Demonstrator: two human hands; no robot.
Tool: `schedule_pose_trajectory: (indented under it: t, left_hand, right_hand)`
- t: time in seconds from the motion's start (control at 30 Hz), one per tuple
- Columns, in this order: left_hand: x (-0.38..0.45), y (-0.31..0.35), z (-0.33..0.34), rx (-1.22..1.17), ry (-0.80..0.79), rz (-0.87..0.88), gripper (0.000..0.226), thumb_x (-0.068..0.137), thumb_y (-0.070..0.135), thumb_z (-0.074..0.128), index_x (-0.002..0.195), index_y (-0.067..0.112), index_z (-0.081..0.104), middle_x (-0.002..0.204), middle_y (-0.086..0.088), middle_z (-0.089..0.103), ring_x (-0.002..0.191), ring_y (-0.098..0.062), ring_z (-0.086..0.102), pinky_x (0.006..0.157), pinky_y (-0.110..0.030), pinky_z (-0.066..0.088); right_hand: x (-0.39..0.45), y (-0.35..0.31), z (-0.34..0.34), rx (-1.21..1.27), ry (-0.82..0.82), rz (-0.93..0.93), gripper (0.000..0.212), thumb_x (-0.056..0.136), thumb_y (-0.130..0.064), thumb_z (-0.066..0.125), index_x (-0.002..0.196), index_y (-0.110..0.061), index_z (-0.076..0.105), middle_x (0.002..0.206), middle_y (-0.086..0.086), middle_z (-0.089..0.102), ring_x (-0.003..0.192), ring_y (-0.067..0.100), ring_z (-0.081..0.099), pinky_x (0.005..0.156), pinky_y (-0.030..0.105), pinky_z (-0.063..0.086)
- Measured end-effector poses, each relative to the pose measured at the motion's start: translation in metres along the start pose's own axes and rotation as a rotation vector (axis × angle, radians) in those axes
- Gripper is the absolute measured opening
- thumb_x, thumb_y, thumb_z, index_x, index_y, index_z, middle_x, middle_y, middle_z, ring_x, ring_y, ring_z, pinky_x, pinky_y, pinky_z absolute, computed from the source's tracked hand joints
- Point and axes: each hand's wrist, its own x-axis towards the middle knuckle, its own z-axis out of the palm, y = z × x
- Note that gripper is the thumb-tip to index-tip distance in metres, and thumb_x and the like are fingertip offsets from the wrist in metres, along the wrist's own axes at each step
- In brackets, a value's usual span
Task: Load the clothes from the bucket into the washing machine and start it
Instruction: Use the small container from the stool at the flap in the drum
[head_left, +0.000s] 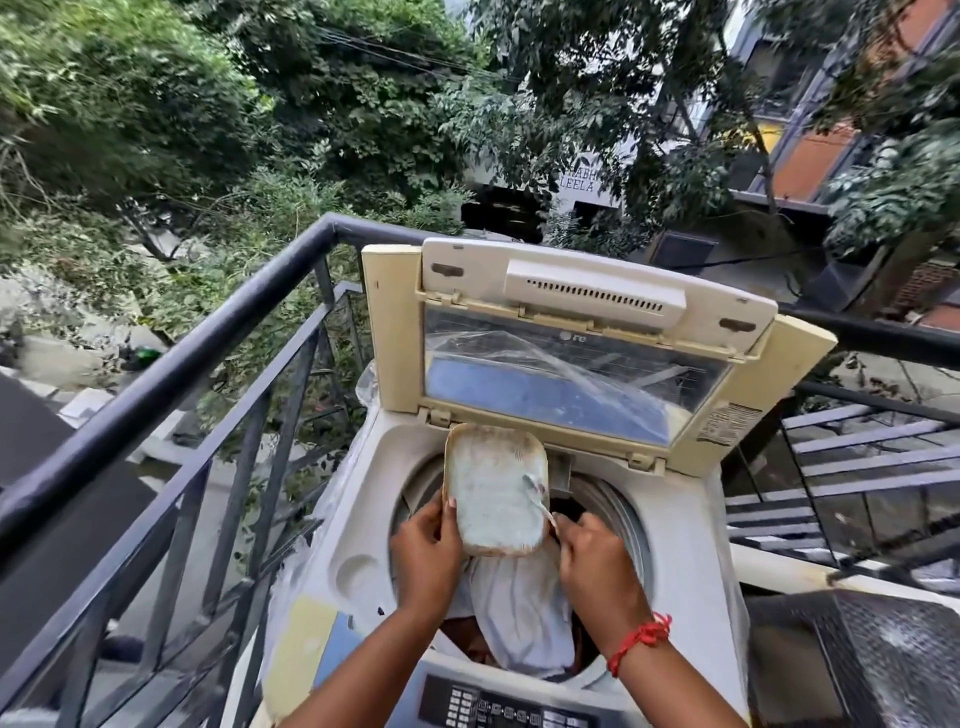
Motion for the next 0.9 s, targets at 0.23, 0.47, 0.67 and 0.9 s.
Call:
schedule_pose_trajectory:
  t: [0.23,0.47,0.67,0.9]
  left_hand:
    - [-0.007,0.001,0.003,-0.022,0.044,-0.059,0.022,0.097,0.015,0.056,0.112,0.01,0.071,0.075,0.027,0.06,0.066,0.02,0.058,0.06,-0.012,0.046]
    - [-0.007,-0.001,0.003,-0.003,0.046,-0.103,0.018,0.096,0.016,0.057,0.101,0.014,0.074,0.066,0.018,0.064,0.063,0.0,0.06,0.064,-0.037,0.053]
    - [-0.006,-0.008,-0.003,0.0,0.044,-0.177,0.022,0.097,0.022,0.056,0.079,0.019,0.068,0.063,0.009,0.064,0.061,-0.009,0.059,0.047,-0.014,0.038]
    - [-0.018,-0.014,-0.005,-0.062,-0.051,-0.214,0.025,0.097,0.023,0.056,0.083,0.012,0.073,0.059,0.002,0.068,0.056,-0.001,0.06,0.05,-0.013,0.042]
  right_hand:
    - [-0.024,-0.05,0.016,0.049,-0.114,0.143,0.018,0.077,-0.003,0.058,0.061,-0.007,0.065,0.063,0.01,0.063,0.056,0.02,0.061,0.047,0.015,0.03]
    - [-0.016,-0.08,0.014,0.26,-0.18,0.18,0.028,0.087,-0.017,0.057,0.059,-0.015,0.062,0.05,-0.008,0.051,0.046,0.004,0.055,0.044,0.008,0.038]
    - [-0.013,-0.078,0.016,0.671,-0.283,0.449,0.029,0.089,-0.017,0.063,0.063,-0.028,0.071,0.049,-0.001,0.064,0.056,0.014,0.071,0.065,0.036,0.06]
    - [0.015,-0.075,0.025,1.137,-0.244,0.793,0.01,0.089,0.0,0.063,0.087,-0.001,0.073,0.061,0.007,0.064,0.048,0.006,0.059,0.052,0.019,0.052]
